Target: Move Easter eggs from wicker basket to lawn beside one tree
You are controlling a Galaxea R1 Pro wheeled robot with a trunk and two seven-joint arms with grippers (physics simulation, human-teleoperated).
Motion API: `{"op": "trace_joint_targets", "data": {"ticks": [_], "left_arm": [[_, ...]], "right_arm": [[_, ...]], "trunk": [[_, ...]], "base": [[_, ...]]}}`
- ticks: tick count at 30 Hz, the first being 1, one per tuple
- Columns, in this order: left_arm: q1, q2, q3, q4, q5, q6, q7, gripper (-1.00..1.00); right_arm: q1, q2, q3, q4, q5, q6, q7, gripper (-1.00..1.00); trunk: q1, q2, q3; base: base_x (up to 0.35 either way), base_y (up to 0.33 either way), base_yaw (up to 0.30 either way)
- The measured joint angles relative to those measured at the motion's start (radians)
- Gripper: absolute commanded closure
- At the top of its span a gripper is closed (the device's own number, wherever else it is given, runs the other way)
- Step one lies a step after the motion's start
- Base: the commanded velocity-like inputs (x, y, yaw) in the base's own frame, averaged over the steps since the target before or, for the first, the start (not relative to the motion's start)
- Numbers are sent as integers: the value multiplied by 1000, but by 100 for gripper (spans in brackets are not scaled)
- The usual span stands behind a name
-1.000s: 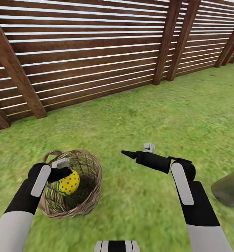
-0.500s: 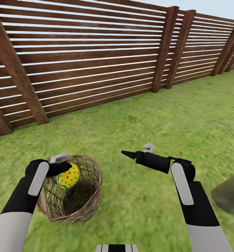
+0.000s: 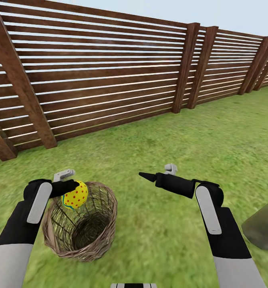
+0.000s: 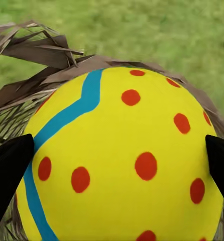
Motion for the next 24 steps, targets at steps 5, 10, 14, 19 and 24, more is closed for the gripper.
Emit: {"op": "trace_joint_targets", "data": {"ticks": [5,10,14,19,24], "left_arm": [[1,0,0,-15,-1,0,0,100],[2,0,0,-17,-1,0,0,100],[1,0,0,-19,-1,0,0,100],[2,0,-5,-35,-1,0,0,100],[36,0,-19,-118,-2,0,0,100]], "right_arm": [[2,0,0,0,-2,0,0,-100],[3,1,0,0,-2,0,1,-100],[5,0,0,-1,-4,0,2,-100],[6,0,0,-1,-4,0,3,-100],[7,0,0,1,-4,0,3,-100]], "trunk": [[0,0,0],[1,0,0],[1,0,1],[0,0,5],[-1,1,22]], "base": [[-59,0,0],[-255,0,0],[-334,0,-85],[-267,0,-201],[-46,0,-220]]}}
